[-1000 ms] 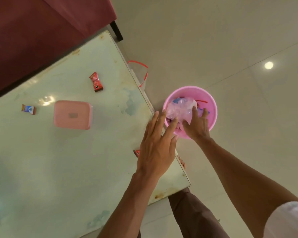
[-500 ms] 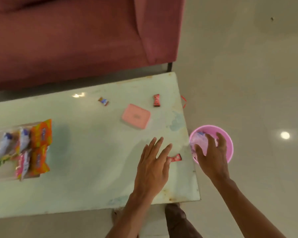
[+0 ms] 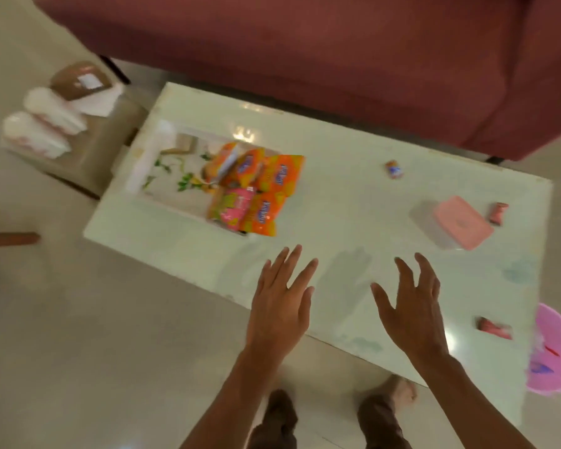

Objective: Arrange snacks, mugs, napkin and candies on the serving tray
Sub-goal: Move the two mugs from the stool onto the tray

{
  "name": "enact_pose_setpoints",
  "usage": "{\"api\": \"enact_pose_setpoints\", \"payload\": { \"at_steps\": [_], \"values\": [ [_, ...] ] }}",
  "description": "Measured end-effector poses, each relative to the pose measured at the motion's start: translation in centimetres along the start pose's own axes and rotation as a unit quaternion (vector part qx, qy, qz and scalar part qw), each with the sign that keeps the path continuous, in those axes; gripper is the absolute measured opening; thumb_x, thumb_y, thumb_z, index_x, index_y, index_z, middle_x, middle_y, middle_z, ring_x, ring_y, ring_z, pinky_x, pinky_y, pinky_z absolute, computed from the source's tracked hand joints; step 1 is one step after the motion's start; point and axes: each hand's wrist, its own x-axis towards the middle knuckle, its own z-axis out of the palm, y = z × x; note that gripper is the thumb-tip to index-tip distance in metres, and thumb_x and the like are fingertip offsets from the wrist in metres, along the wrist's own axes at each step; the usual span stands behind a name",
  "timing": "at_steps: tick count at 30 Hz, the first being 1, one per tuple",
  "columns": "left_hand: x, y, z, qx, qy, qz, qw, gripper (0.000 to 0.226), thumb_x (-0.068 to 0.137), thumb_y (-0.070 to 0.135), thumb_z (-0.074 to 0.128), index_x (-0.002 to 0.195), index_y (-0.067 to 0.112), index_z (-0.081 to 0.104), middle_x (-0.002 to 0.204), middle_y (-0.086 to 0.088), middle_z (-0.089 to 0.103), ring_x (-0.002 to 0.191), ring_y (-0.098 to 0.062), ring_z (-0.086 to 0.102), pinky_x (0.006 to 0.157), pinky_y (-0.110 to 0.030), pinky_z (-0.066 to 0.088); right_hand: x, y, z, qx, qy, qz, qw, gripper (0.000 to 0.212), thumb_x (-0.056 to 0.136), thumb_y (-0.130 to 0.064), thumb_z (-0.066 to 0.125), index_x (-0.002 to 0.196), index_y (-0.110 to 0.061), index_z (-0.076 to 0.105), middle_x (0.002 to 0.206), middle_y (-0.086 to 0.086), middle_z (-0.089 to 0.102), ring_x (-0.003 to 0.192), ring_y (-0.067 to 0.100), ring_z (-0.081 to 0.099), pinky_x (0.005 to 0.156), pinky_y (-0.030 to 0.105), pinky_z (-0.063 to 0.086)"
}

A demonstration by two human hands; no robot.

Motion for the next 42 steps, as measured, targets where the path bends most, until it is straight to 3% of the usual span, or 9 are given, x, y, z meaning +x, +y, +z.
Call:
{"api": "enact_pose_setpoints", "payload": {
  "at_steps": [11, 20, 29, 35, 42],
  "values": [
    [-5.5, -19.4, -13.0, 0.025, 0.049, -0.148, 0.987, 0.046, 0.092, 0.013, 0.061, 0.138, 0.019, 0.061, 0.151, -0.011, 0.050, 0.142, -0.034, 0.043, 0.106, -0.060, 0.044, -0.6, -21.2, 8.0, -0.048, -0.054, -0.077, 0.994, 0.068, 0.091, -0.039, 0.063, 0.146, -0.005, 0.041, 0.159, 0.019, 0.021, 0.146, 0.038, 0.022, 0.093, 0.058, 0.051],
    [-2.3, -29.0, -16.7, -0.021, 0.050, -0.232, 0.971, 0.047, 0.100, 0.021, 0.057, 0.146, 0.022, 0.050, 0.160, -0.008, 0.036, 0.151, -0.028, 0.028, 0.115, -0.057, 0.035, 3.8, -33.2, 13.5, -0.098, -0.072, -0.181, 0.976, 0.065, 0.094, -0.045, 0.057, 0.146, -0.012, 0.039, 0.159, 0.020, 0.023, 0.148, 0.037, 0.019, 0.111, 0.050, 0.034],
    [1.3, -37.1, -21.1, -0.066, 0.078, -0.302, 0.948, 0.055, 0.096, 0.047, 0.037, 0.142, 0.023, 0.054, 0.156, -0.005, 0.044, 0.143, -0.030, 0.041, 0.104, -0.060, 0.047, 10.4, -43.1, 18.0, -0.087, -0.096, -0.201, 0.971, 0.068, 0.092, -0.042, 0.062, 0.148, -0.010, 0.039, 0.159, 0.017, 0.023, 0.147, 0.037, 0.023, 0.108, 0.052, 0.041],
    [7.8, -44.9, -25.1, -0.073, 0.115, -0.298, 0.945, 0.054, 0.097, 0.044, 0.041, 0.143, 0.019, 0.053, 0.157, -0.007, 0.041, 0.143, -0.029, 0.039, 0.109, -0.045, 0.040, 15.7, -51.6, 19.9, -0.052, -0.098, -0.228, 0.967, 0.065, 0.093, -0.038, 0.063, 0.147, -0.011, 0.038, 0.158, 0.015, 0.024, 0.144, 0.035, 0.029, 0.103, 0.050, 0.046],
    [17.1, -54.9, -29.4, -0.089, 0.166, -0.279, 0.942, 0.049, 0.097, 0.020, 0.060, 0.145, 0.021, 0.050, 0.158, -0.011, 0.037, 0.147, -0.026, 0.033, 0.108, -0.027, 0.028, 23.7, -65.8, 22.3, 0.023, -0.084, -0.279, 0.956, 0.062, 0.094, -0.034, 0.062, 0.147, -0.015, 0.037, 0.157, 0.010, 0.030, 0.140, 0.028, 0.038, 0.100, 0.040, 0.048]
  ]
}}
